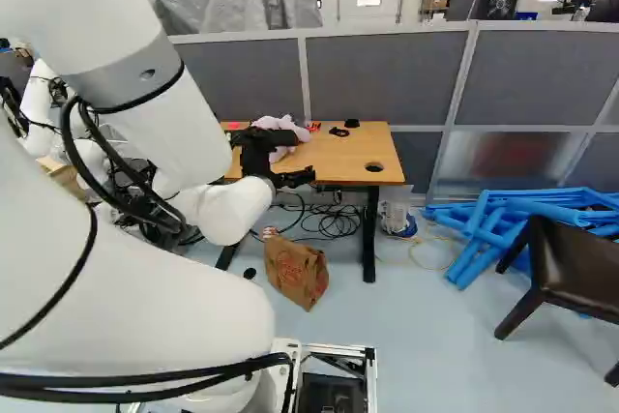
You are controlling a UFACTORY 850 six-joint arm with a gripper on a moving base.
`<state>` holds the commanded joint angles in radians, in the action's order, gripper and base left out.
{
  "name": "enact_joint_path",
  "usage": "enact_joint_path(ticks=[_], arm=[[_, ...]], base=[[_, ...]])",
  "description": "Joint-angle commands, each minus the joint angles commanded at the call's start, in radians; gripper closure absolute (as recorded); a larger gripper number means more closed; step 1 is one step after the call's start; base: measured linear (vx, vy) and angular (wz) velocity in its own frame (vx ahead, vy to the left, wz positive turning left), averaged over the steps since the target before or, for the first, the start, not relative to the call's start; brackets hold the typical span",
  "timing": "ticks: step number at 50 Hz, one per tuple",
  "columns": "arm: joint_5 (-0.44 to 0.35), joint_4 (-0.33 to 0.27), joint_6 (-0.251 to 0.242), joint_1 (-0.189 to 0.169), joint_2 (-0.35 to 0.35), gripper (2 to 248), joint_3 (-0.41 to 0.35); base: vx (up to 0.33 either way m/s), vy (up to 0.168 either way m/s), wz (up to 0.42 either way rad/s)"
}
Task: Pick up the bag on the ground and place it on the table
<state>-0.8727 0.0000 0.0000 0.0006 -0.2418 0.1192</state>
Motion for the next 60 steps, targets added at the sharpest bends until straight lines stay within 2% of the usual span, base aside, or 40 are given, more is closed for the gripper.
enact_joint_path(ticks=[36,45,60], arm=[[0.016,0.001,0.0,0.072,0.2,3,0.185],[0.066,0.013,0.0,0.093,0.24,3,0.226],[0.212,0.061,0.0,0.104,0.291,3,0.257]], base=[[0.0,0.0,0.0],[0.0,0.0,0.0],[0.0,0.0,0.0]])
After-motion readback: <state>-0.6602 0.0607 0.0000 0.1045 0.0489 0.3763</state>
